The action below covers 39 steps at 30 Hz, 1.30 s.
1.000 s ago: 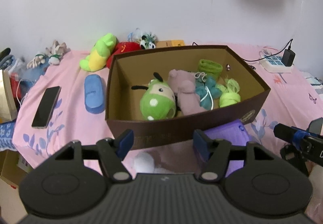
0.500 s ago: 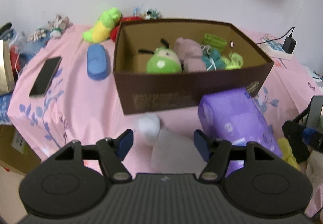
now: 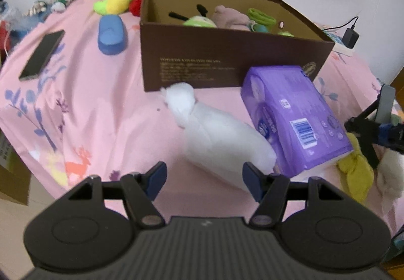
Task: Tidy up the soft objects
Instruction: 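Withdraw both grippers from the box toward the white bag and yellow towel, then grasp the yellow towel with the right gripper while the left grasps the white cloth bag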
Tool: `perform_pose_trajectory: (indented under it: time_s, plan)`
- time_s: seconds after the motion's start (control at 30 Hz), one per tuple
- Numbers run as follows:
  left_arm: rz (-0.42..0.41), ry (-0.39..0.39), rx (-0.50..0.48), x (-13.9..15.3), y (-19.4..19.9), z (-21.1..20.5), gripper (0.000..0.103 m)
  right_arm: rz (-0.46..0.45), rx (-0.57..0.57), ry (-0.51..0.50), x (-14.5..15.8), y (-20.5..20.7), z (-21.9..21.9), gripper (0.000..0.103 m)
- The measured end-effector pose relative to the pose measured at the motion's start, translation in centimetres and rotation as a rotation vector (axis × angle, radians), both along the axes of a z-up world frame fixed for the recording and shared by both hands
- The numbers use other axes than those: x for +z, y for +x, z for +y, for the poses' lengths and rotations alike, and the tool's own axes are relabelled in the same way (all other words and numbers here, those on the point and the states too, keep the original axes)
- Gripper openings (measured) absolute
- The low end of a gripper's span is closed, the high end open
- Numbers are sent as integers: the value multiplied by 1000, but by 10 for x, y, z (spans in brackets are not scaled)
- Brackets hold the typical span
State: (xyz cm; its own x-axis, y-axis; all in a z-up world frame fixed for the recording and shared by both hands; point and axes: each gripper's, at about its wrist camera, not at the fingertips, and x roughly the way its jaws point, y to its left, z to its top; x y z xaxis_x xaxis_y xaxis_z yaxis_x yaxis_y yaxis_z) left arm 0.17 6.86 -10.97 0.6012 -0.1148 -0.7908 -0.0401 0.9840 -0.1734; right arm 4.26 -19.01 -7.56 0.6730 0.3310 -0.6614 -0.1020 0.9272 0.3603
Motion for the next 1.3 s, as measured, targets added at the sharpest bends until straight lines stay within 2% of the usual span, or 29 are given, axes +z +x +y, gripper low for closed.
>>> perform_pose_trajectory:
  time_s: [0.43, 0.53, 0.67, 0.87, 1.1, 1.3]
  plan:
    - [-33, -214, 57, -16, 15, 13, 68, 12, -21, 5, -3, 1, -8, 25]
    - [-30, -193, 57, -21, 24, 8, 68, 9, -27, 4, -2, 1, -10, 25]
    - [-17, -203, 54, -26, 33, 5, 68, 3, -39, -3, -1, -1, -15, 25]
    - [-9, -155, 35, -29, 44, -6, 68, 3, -71, -15, 0, -6, -29, 25]
    - [-3, -114, 9, -33, 51, -11, 68, 26, -116, -53, -7, -23, -53, 25]
    - [-23, -82, -9, -34, 50, -12, 68, 53, -154, -37, -17, -35, -72, 25]
